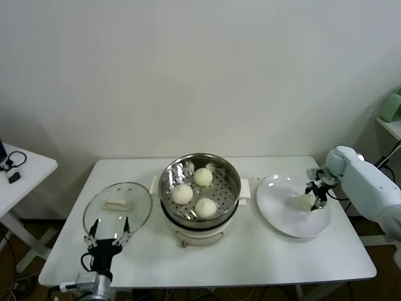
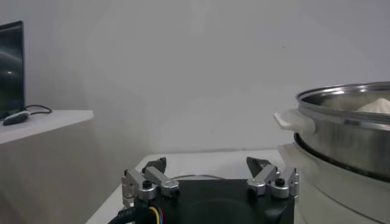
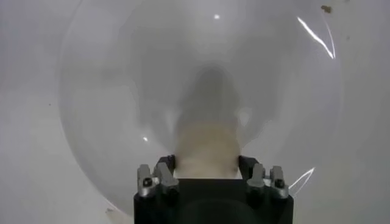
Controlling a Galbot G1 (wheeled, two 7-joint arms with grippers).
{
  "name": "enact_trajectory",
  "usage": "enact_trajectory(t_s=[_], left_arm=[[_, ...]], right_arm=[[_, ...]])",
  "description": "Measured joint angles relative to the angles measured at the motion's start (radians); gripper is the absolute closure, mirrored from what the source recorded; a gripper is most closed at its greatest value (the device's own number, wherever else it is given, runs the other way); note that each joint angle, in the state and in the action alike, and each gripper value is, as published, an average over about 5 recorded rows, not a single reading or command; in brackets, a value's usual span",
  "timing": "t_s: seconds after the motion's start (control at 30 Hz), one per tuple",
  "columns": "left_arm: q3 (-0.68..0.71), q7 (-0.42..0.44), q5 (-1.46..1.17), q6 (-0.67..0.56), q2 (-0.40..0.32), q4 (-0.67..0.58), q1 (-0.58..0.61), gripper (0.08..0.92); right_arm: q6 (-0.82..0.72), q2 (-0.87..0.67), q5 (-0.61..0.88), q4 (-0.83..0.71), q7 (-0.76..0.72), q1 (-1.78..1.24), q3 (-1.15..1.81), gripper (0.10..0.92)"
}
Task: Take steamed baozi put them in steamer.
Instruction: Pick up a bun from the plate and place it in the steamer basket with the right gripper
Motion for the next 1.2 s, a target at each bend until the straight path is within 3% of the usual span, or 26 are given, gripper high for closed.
enact_trajectory(t_s=[0.37,0.9,1.2], left_arm=[[-0.004,-0.003,-0.005,0.001,-0.003,-0.013,-0.001,0.177],[0.024,0.000,-0.006,-0.009,-0.013,-0.036,0.005,0.177],[0.035,0.001,-0.009,-0.007,-0.001,-0.049,-0.009,0.177]], right_arm=[[-0.066,-0.038,0.173,0.084,-0.006,0.104,-0.142,0.355],[-0.289,-0.008,0.768,0.360,0.046,0.533,-0.629,0.380],[-0.370,0.073,1.020,0.462,0.080,0.685,-0.810,0.397]])
